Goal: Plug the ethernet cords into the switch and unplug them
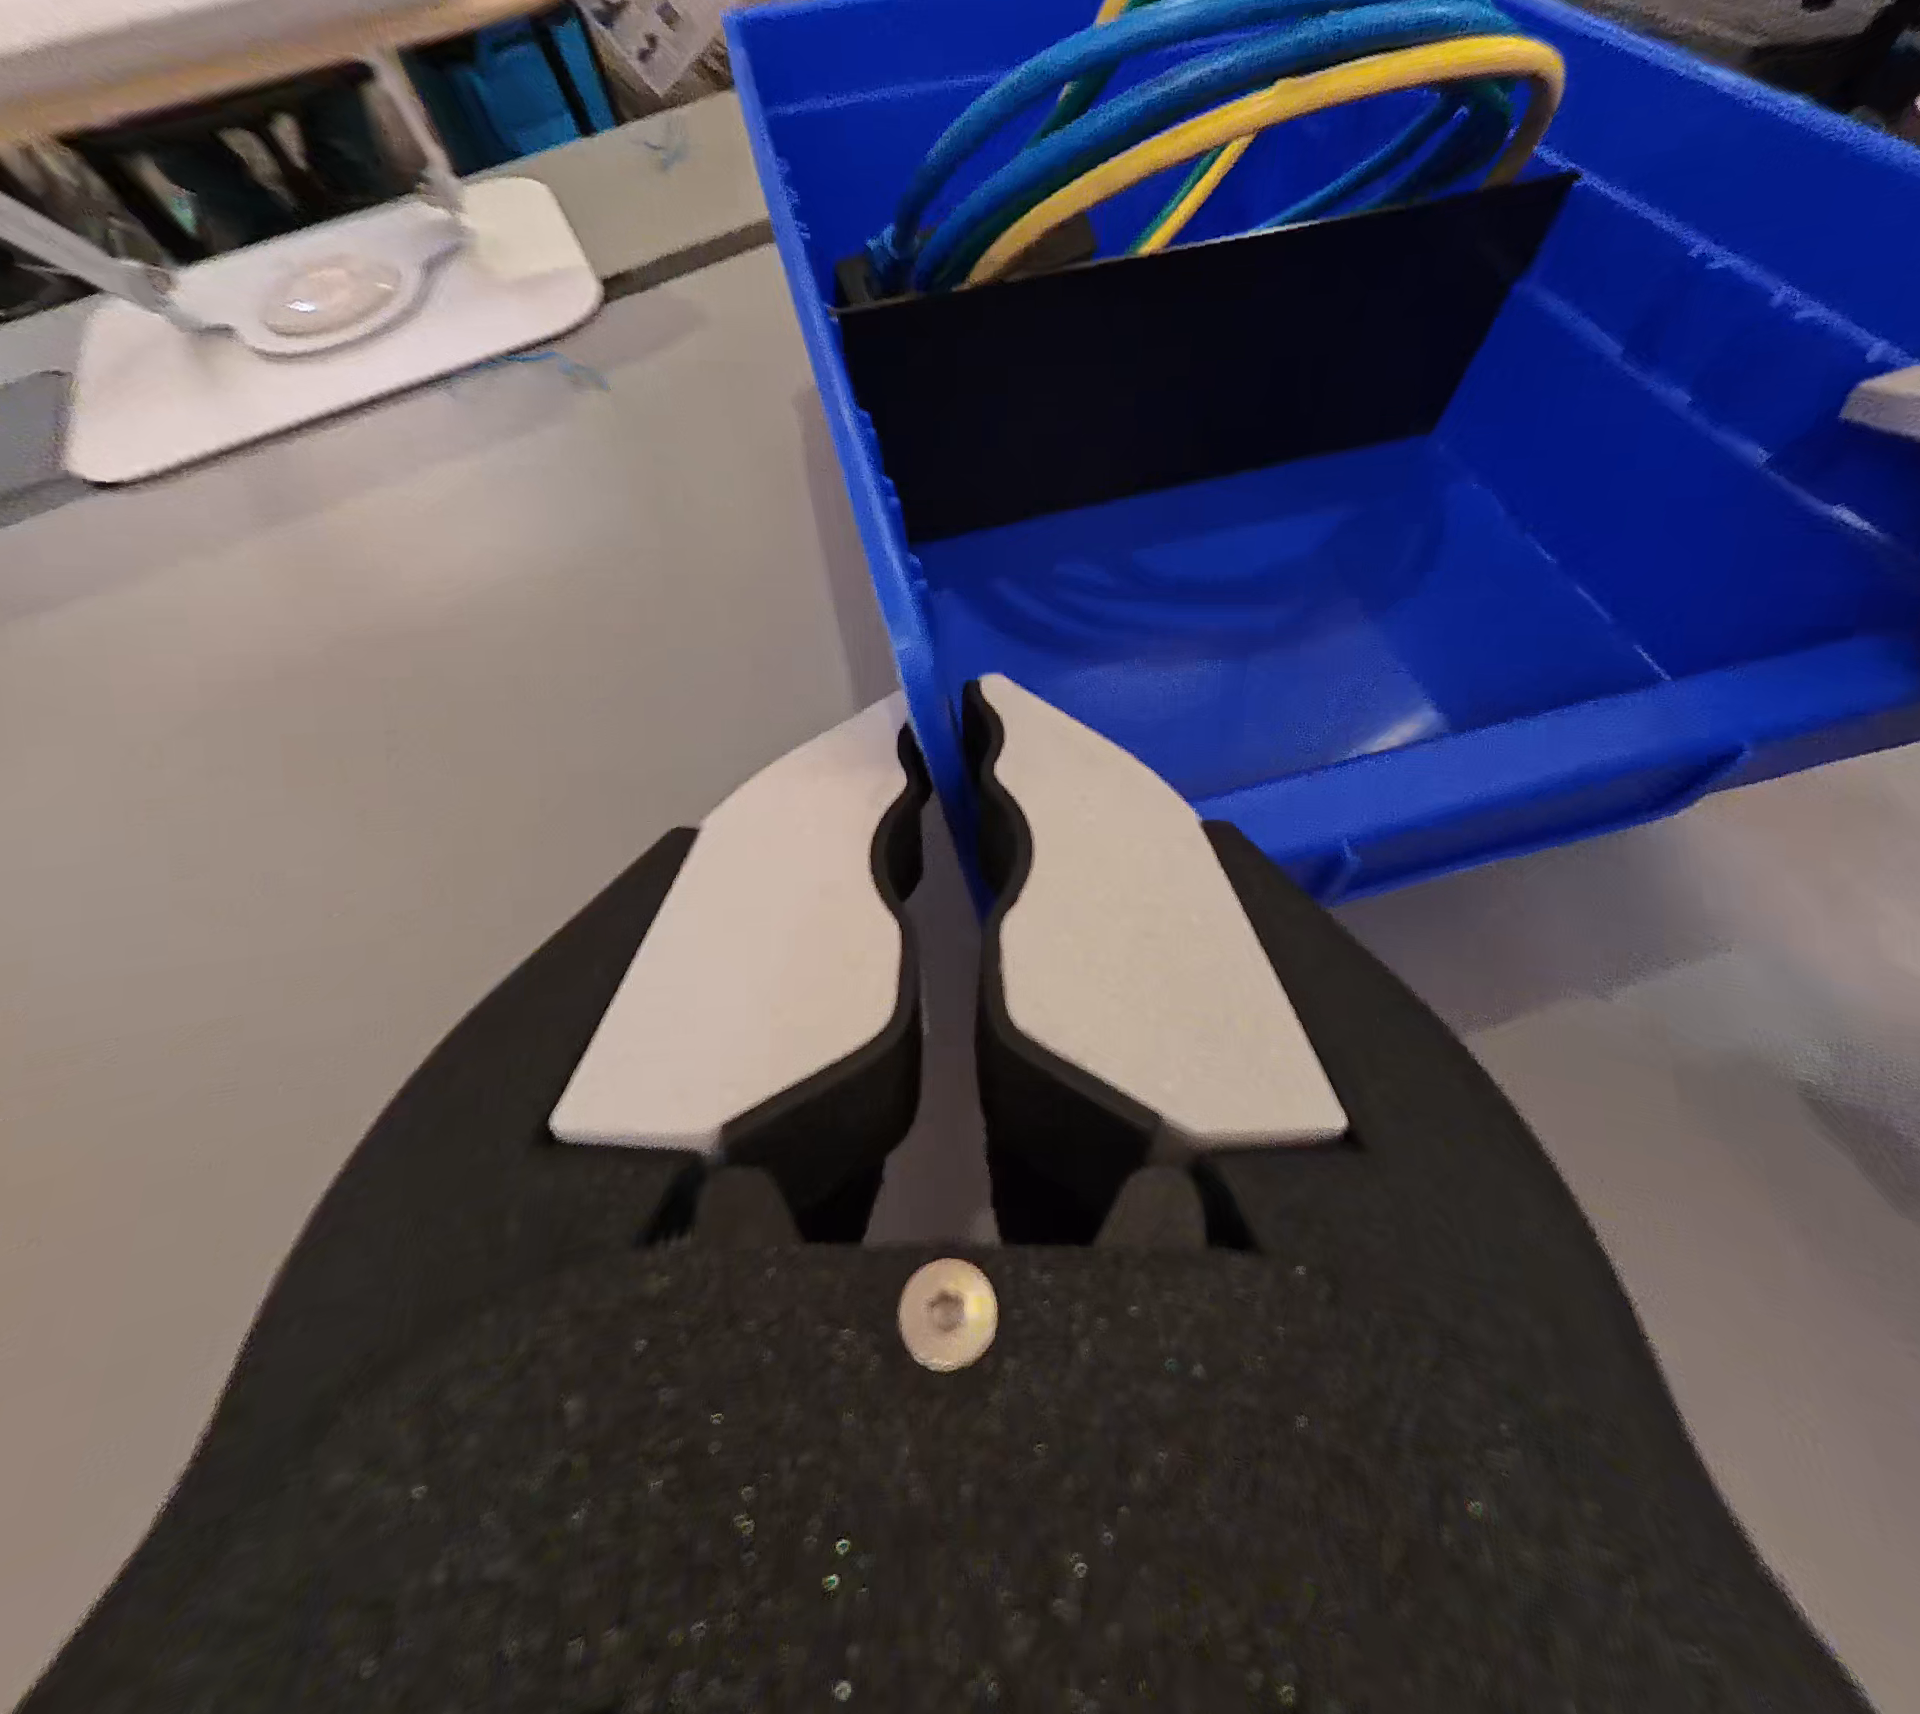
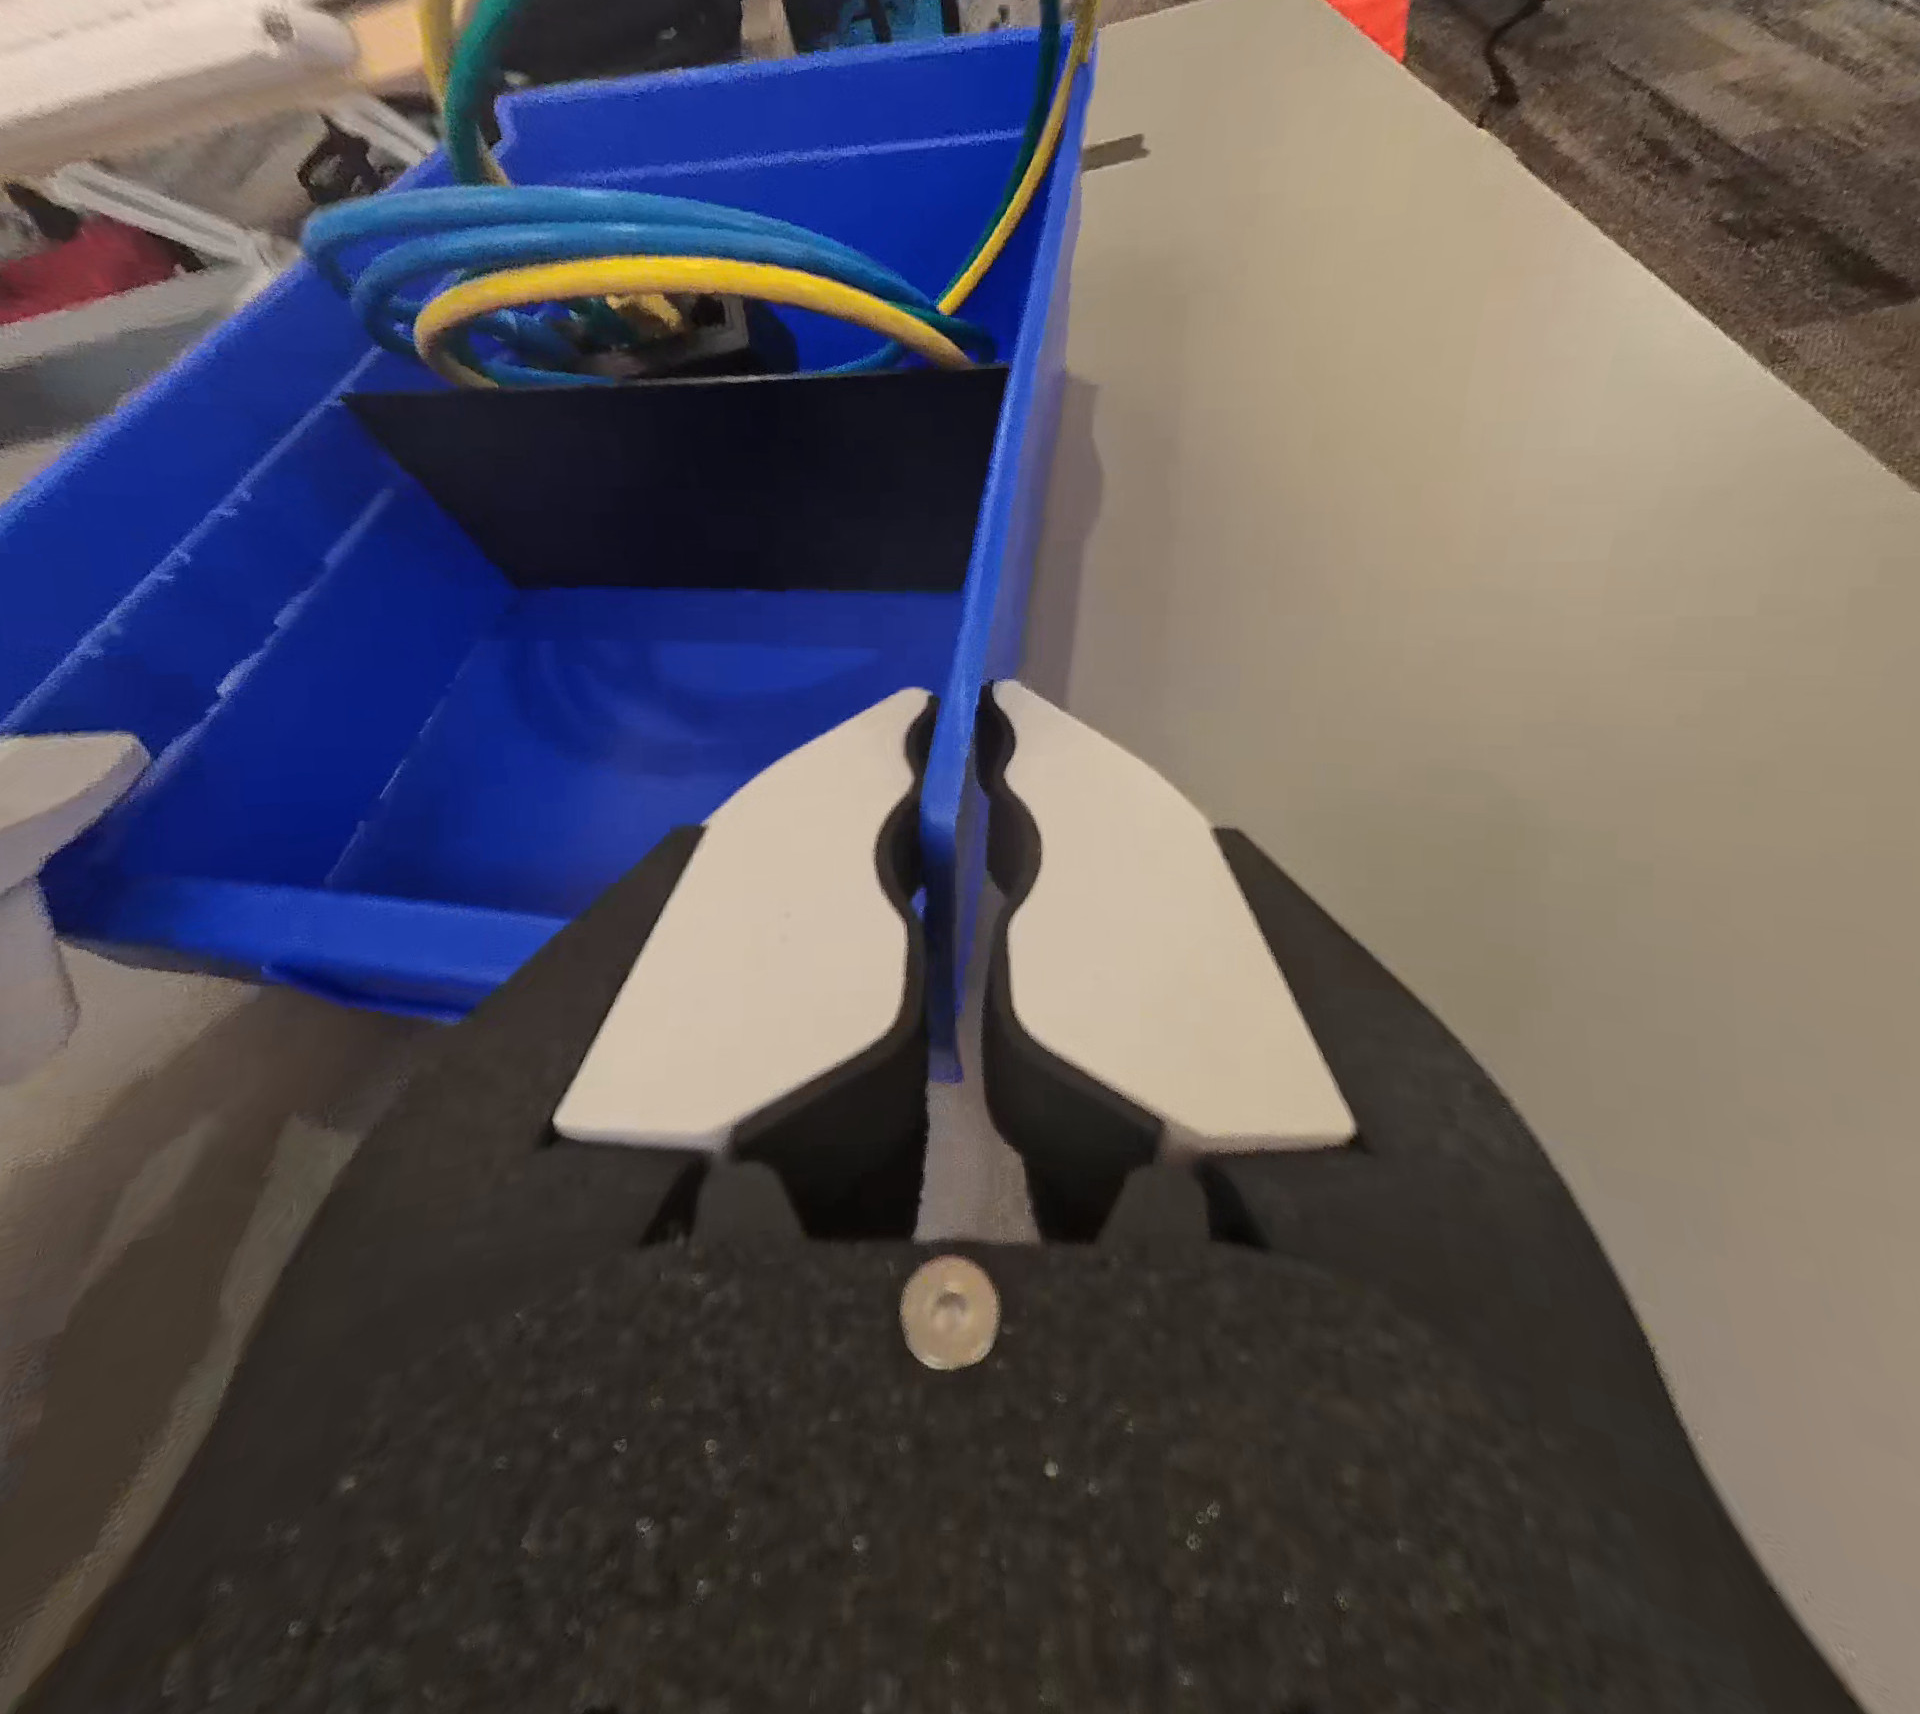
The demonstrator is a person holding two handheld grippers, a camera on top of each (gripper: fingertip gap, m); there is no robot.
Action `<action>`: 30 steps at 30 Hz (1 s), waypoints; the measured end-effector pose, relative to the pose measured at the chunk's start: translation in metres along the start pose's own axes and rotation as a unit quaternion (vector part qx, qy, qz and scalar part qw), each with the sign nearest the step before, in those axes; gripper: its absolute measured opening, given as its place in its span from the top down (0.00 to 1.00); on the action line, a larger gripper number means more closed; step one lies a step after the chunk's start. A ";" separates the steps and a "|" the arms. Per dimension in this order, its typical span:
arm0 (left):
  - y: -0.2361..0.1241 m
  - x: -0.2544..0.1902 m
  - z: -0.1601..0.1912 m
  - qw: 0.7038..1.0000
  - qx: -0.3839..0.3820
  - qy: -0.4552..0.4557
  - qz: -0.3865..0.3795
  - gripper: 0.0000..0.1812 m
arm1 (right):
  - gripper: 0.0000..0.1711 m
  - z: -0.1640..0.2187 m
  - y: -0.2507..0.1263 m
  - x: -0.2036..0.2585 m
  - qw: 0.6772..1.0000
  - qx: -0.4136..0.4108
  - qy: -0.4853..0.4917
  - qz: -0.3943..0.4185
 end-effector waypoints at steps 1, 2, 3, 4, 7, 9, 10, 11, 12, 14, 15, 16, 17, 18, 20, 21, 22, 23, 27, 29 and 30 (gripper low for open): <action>-0.006 0.007 -0.001 1.000 -0.003 0.004 -0.010 0.98 | 0.96 -0.002 -0.001 0.008 1.000 -0.008 0.017 -0.006; -0.013 0.015 -0.002 1.000 -0.005 0.006 -0.021 0.98 | 0.96 -0.005 -0.002 0.019 1.000 -0.016 0.024 -0.013; -0.021 0.026 -0.003 0.999 -0.008 0.004 -0.032 0.98 | 0.96 -0.008 -0.001 0.031 0.999 -0.023 0.020 -0.020; -0.030 0.038 -0.003 0.999 -0.012 0.000 -0.044 0.98 | 0.97 -0.011 0.000 0.045 0.999 -0.030 0.012 -0.027; -0.064 0.077 0.001 0.995 -0.030 -0.006 -0.097 0.98 | 0.97 -0.021 0.006 0.096 0.997 -0.049 -0.011 -0.060; -0.086 0.107 0.007 0.991 -0.034 -0.019 -0.126 0.98 | 0.97 -0.024 0.010 0.134 0.994 -0.056 -0.026 -0.091; -0.095 0.121 0.013 0.989 -0.033 -0.024 -0.139 0.98 | 0.97 -0.023 0.012 0.152 0.992 -0.056 -0.033 -0.105; -0.104 0.135 0.019 0.988 -0.031 -0.028 -0.151 0.98 | 0.97 -0.019 0.015 0.170 0.991 -0.052 -0.038 -0.116; -0.111 0.147 0.026 0.986 -0.032 -0.032 -0.161 0.98 | 0.97 -0.014 0.018 0.186 0.990 -0.046 -0.044 -0.127; -0.125 0.167 0.044 0.984 -0.031 -0.032 -0.171 0.97 | 0.97 -0.001 0.024 0.211 0.986 -0.027 -0.068 -0.148; -0.131 0.175 0.054 0.983 -0.026 -0.027 -0.177 0.97 | 0.97 0.009 0.026 0.221 0.984 -0.016 -0.084 -0.155; -0.135 0.180 0.064 0.982 -0.019 -0.023 -0.184 0.97 | 0.97 0.020 0.027 0.230 0.982 -0.005 -0.103 -0.158; -0.136 0.184 0.074 0.982 -0.009 -0.025 -0.189 0.98 | 0.97 0.032 0.029 0.236 0.980 0.007 -0.121 -0.158; -0.135 0.187 0.083 0.981 0.010 -0.035 -0.189 0.98 | 0.97 0.044 0.032 0.240 0.979 0.021 -0.130 -0.157; -0.131 0.191 0.092 0.981 0.029 -0.073 -0.177 0.98 | 0.96 0.051 0.030 0.243 0.979 -0.003 -0.129 -0.159; -0.129 0.191 0.094 0.982 0.029 -0.088 -0.164 0.98 | 0.96 0.050 0.030 0.243 0.980 0.000 -0.134 -0.149; -0.126 0.190 0.095 0.983 0.033 -0.090 -0.157 0.97 | 0.96 0.049 0.030 0.241 0.981 0.001 -0.134 -0.142; -0.124 0.188 0.096 0.983 0.041 -0.084 -0.156 0.97 | 0.96 0.048 0.031 0.239 0.981 0.000 -0.133 -0.142; -0.137 0.181 0.095 0.988 0.023 -0.097 -0.122 0.91 | 0.91 0.057 0.014 0.219 0.955 0.069 -0.179 -0.227; -0.163 0.181 0.096 0.989 -0.003 -0.103 -0.102 0.88 | 0.90 0.068 -0.006 0.202 0.937 0.067 -0.196 -0.280; -0.178 0.184 0.100 0.989 -0.013 -0.111 -0.093 0.86 | 0.90 0.077 -0.014 0.194 0.926 0.075 -0.215 -0.302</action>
Point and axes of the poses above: each gripper's, where its closed fingertips meet, y out along the fingers, z out of its underside, x = y × z across the jaws, the point moved 9 cm from there along -y, back along the fingers, and after that the axes turned 3 degrees about x, right-handed, at the moved point
